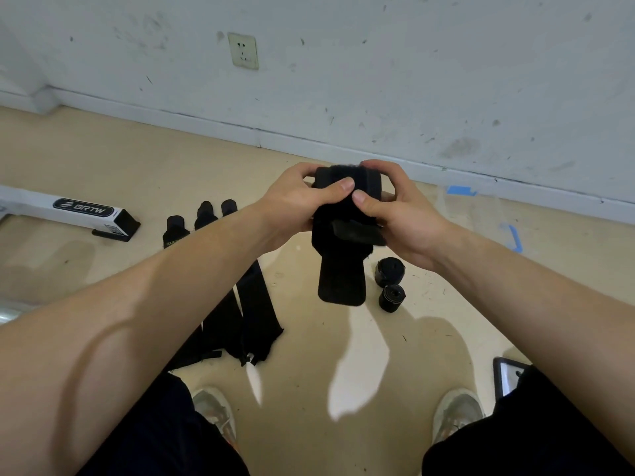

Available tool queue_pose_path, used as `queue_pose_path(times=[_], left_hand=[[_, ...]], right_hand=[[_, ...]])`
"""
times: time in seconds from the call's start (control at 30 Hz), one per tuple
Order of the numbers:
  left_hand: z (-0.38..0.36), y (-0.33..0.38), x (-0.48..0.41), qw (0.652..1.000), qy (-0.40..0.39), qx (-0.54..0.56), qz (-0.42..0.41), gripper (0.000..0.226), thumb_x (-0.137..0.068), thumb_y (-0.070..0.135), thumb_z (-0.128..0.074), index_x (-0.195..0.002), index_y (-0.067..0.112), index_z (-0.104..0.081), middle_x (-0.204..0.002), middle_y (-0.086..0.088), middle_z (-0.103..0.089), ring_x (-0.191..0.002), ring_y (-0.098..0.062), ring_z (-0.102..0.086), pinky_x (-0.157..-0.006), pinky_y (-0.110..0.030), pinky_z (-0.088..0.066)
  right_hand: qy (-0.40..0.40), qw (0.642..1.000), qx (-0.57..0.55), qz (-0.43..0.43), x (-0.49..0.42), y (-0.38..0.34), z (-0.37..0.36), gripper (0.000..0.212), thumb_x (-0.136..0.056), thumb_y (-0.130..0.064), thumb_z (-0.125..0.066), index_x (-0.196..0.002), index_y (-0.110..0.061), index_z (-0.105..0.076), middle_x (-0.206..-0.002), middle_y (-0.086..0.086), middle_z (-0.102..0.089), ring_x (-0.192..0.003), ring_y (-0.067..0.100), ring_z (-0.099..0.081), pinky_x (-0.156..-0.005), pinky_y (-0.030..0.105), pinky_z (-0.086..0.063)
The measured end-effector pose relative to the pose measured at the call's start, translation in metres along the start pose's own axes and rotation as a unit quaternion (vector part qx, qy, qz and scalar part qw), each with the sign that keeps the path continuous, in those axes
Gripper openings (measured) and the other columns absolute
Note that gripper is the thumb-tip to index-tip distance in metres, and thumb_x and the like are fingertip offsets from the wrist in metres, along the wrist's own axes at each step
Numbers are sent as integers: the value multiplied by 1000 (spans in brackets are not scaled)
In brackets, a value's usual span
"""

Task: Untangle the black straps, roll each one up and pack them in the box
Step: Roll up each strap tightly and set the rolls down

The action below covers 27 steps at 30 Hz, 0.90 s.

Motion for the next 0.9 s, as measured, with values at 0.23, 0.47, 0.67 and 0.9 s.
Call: queue_pose_path(times=[0.23,0.47,0.67,0.9], left_hand=[[9,7,-3,994,96,13,-53,55,-89,19,-80,-135,14,-51,-122,-9,-62,-108,-27,-69,-85,-47,-64],[7,10,0,984,146,-5,-106,51,-92,19,-77,-134,18,-49,-111,3,-58,-105,-17,-65,-86,-42,-63],[1,11,3,964,139,-112,-195,55,-89,16,-79,-131,19,-45,-110,9,-56,-100,-4,-61,-79,-17,-56],[-6,15,1,965,47,-142,-217,59,-81,19,-80,-123,21,-38,-113,5,-50,-103,-13,-62,-84,-36,-62]], right_hand=[[9,997,28,-77,2,5,-3,48,-93,-12,-72,-136,-9,-52,-107,12,-76,-91,24,-76,-75,37,-60],[47,995,26,-78,2,7,-4,41,-91,-8,-73,-127,-1,-53,-102,13,-74,-79,21,-76,-65,33,-59],[51,995,1,-87,4,1,-6,30,-91,-5,-71,-118,6,-65,-95,15,-74,-77,22,-74,-68,31,-60],[73,994,-14,-84,7,-5,1,29,-89,-7,-74,-116,5,-68,-95,13,-76,-81,24,-74,-93,48,-58]])
Point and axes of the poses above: each hand's wrist, its own x-axis away from the middle knuckle, its own z-axis out of the back of the hand, y = z × x, the point moved 3 cm from there along -x, towards the middle knuckle
